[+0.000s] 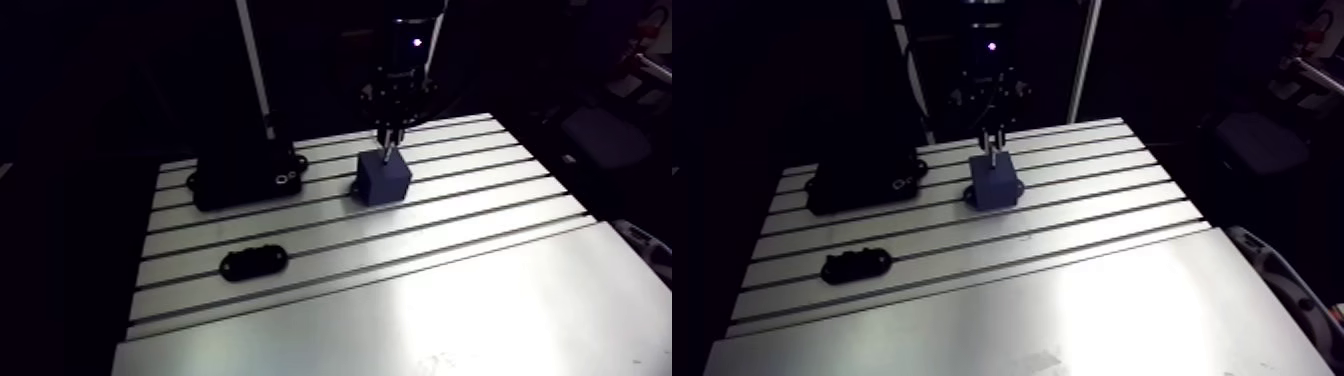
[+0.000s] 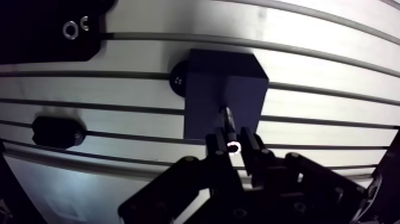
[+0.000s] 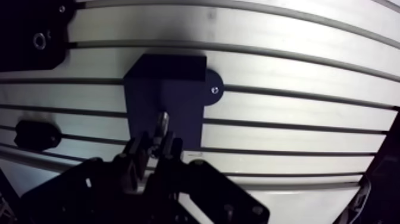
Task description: Pick up the M10 bolt and insert it into the hole until fully seated.
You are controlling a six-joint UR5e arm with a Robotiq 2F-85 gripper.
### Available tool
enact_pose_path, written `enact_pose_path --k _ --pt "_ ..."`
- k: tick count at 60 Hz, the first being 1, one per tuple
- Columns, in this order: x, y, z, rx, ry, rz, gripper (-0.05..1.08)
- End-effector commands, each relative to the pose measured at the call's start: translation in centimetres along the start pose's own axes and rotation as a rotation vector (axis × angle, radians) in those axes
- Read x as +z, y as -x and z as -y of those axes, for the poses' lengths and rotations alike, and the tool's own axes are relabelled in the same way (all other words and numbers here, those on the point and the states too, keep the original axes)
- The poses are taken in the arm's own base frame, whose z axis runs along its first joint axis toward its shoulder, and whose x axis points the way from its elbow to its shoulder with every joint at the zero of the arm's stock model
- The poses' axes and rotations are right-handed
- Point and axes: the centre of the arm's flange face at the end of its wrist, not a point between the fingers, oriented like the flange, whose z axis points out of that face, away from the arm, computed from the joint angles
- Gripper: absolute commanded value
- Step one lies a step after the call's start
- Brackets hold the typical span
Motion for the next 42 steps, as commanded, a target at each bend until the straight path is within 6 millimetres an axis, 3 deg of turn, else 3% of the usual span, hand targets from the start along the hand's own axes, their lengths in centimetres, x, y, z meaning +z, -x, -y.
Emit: enact_pose_path --k 1,42 --pt "0.07 0.06 0.04 0.000 -0.001 0.002 1.08" --pt "0.94 0.19 0.07 -0.001 -0.001 0.017 1.08"
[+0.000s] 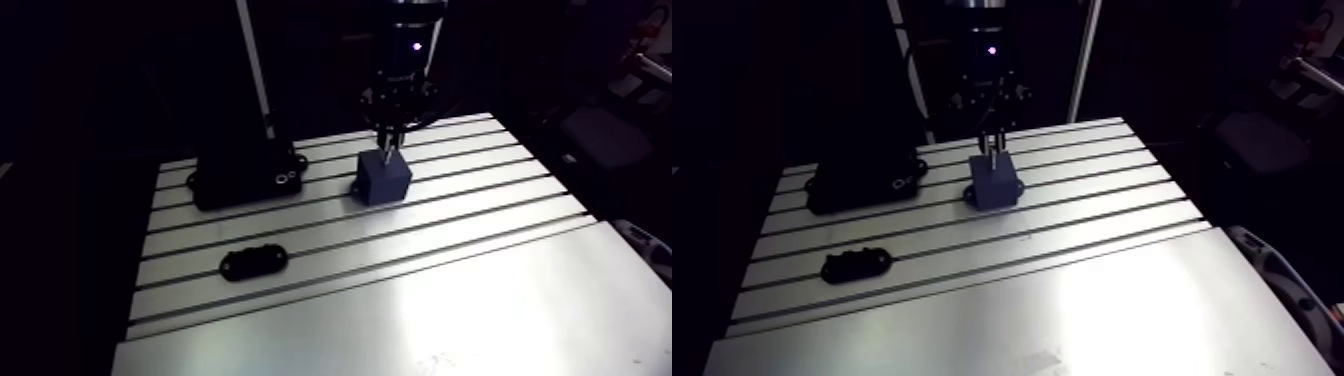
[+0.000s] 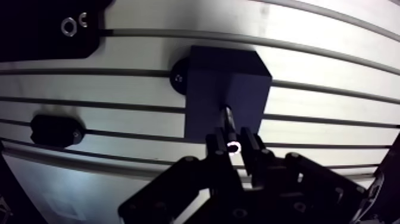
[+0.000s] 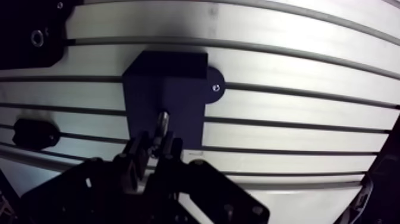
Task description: Pick up the M10 bolt and insert it into the hole until fully seated.
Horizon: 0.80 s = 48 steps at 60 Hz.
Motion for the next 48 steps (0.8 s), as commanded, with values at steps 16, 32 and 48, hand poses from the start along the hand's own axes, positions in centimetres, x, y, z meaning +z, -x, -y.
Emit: enact_pose_path --k 16,32,48 --pt "0.67 0.06 0.00 0.000 0.002 0.008 1.08" --pt "0.82 0.12 -0.06 0.001 0.000 0.010 1.08" --pt "0.81 0.16 -0.03 0.003 -0.001 0.009 1.06"
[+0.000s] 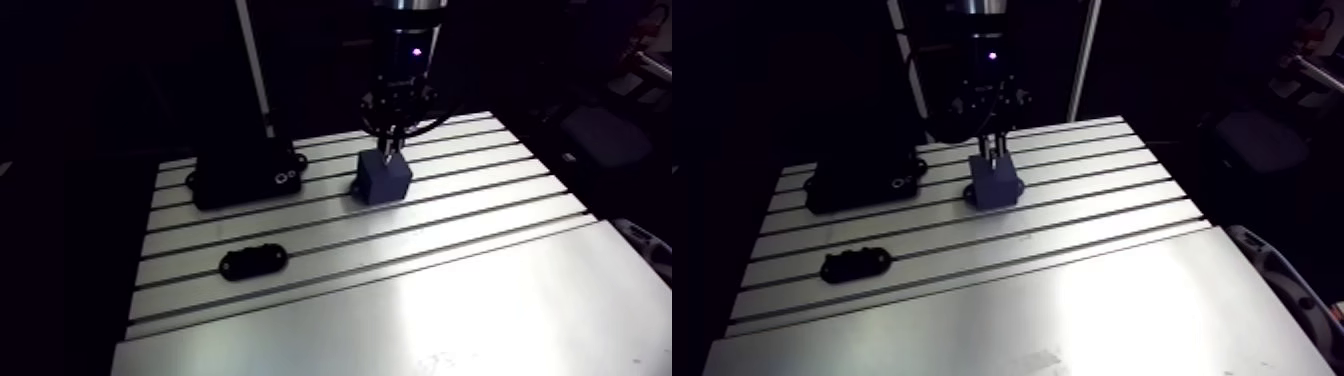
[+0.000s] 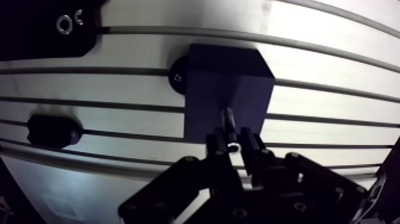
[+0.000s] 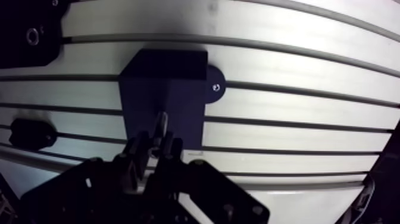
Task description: Pick up the M10 bolt and insert it into the hole until fully seated.
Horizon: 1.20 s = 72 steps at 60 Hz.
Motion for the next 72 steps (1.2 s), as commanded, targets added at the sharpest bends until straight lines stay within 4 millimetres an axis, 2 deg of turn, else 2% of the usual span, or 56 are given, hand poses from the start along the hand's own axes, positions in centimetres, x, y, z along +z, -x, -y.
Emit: enact_pose_path --k 1,2,3,4,5,6,7,8,9,10,48,54,66,68,71,72 --pt "0.0 0.1 0.0 0.002 0.000 0.000 1.02" --pt "0.0 0.0 0.0 0.006 -0.001 -0.002 0.92" --pt "0.0 0.0 0.0 0.006 -0.001 -0.002 0.92" --pt "-0.1 0.1 0.1 0.004 -0.001 -0.002 0.75" --pt "-0.1 0.1 0.1 0.004 -0.001 -0.002 0.75" --pt "0.0 0.1 0.1 0.003 0.001 -0.002 0.50" --pt "0.0 0.1 0.1 0.003 0.001 -0.002 0.50" --pt "-0.1 0.1 0.2 0.000 0.001 -0.001 0.23" --pt "-0.1 0.1 0.2 0.000 0.001 -0.001 0.23" --pt "-0.1 0.1 0.3 -0.003 0.002 -0.003 0.01" --pt "-0.3 0.1 0.2 0.001 0.008 -0.030 0.00" --pt "-0.8 0.1 0.2 0.004 0.011 -0.039 0.00" --pt "-3.8 0.5 0.2 0.012 0.027 -0.091 0.00" --pt "-5.4 1.0 0.6 0.010 0.033 -0.120 0.00" --pt "-6.4 1.2 0.7 0.009 0.035 -0.139 0.00" --pt "-7.4 1.4 0.9 0.009 0.040 -0.154 0.00"
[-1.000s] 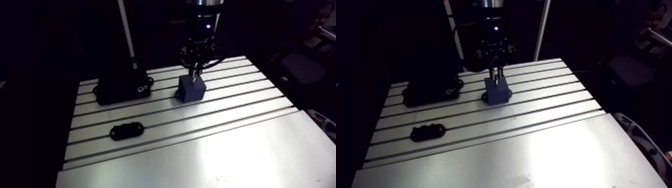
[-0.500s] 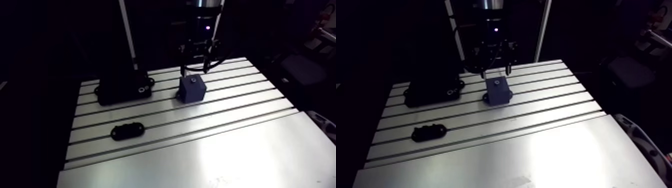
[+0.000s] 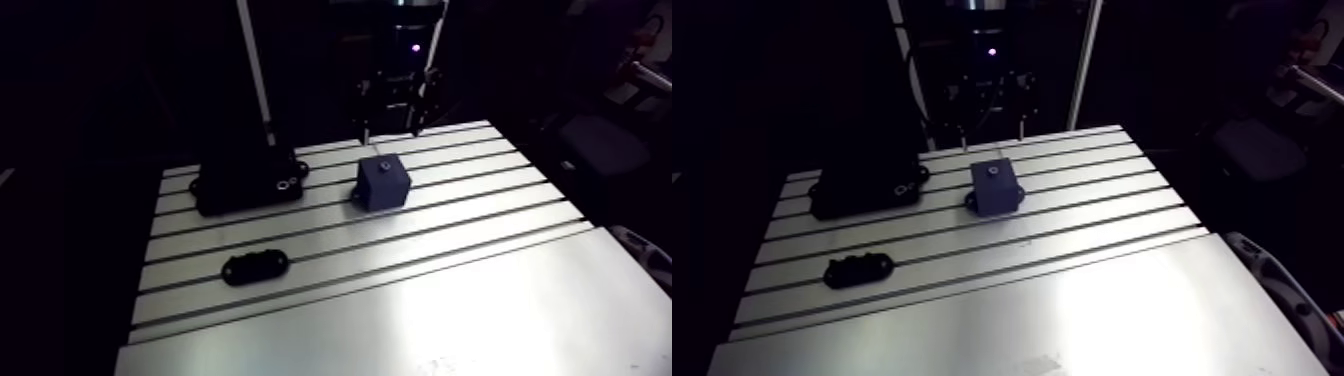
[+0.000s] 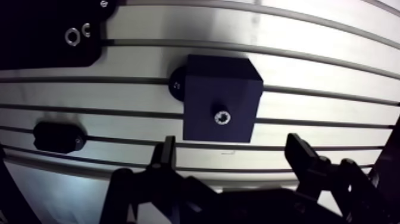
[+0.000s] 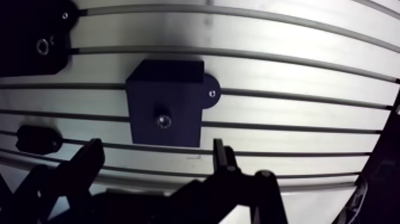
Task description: Pick up the M10 bolt and insert it into the hole until fully seated.
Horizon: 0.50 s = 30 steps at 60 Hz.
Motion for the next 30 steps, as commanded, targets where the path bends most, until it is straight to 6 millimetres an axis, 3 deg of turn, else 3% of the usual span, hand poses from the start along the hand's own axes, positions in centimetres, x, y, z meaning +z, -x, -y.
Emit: enact_pose_path --k 1,3,9,18,22,30 --pt "-5.6 0.8 0.6 0.003 0.022 -0.093 0.00" --pt "-5.6 0.8 0.6 0.003 0.022 -0.093 0.00" --pt "-9.5 2.1 1.2 0.013 0.036 -0.136 0.00" --pt "-11.8 3.4 1.8 0.048 0.035 -0.128 0.00" --pt "-14.0 4.7 2.4 0.067 0.040 -0.144 0.00" --pt "-16.8 6.3 3.0 0.119 0.037 -0.141 0.00"
